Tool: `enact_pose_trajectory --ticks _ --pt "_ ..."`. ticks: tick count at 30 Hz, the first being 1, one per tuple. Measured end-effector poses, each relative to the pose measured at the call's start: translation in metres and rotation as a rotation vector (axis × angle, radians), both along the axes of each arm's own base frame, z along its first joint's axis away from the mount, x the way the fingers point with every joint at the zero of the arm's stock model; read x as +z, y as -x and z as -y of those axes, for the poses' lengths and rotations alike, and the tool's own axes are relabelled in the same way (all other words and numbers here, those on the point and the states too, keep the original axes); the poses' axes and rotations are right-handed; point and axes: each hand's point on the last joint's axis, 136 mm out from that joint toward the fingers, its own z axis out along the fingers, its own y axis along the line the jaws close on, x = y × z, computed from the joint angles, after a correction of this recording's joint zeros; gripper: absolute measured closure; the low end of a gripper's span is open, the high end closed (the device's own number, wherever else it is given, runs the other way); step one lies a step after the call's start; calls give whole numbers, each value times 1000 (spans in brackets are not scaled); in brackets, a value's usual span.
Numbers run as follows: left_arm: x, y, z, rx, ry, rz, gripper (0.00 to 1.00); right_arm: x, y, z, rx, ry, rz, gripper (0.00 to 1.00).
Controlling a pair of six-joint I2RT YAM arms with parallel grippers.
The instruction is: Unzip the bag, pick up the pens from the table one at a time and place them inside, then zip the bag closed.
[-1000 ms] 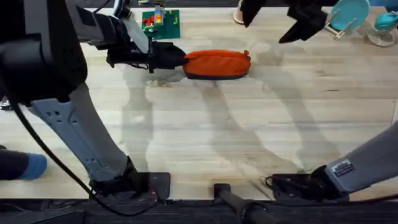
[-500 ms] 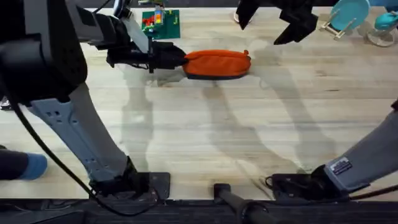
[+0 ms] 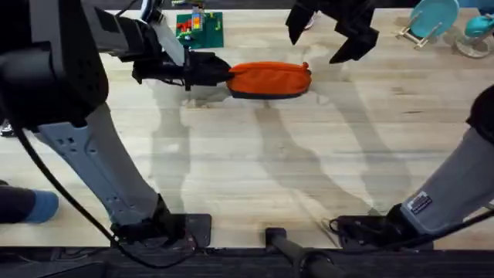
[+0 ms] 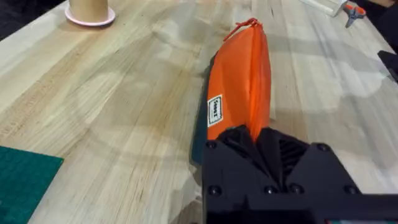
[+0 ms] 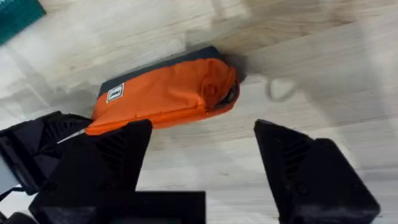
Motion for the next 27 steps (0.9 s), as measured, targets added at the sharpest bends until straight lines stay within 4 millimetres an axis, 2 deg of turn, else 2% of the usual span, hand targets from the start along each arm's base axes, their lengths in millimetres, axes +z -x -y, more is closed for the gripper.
enact_pose_trajectory --ticks 17,27 --pt "0 0 0 0 0 0 959 -40 -11 -8 -12 -12 -77 138" --pt "0 0 0 0 0 0 959 -47 -11 -8 -14 -9 -94 345"
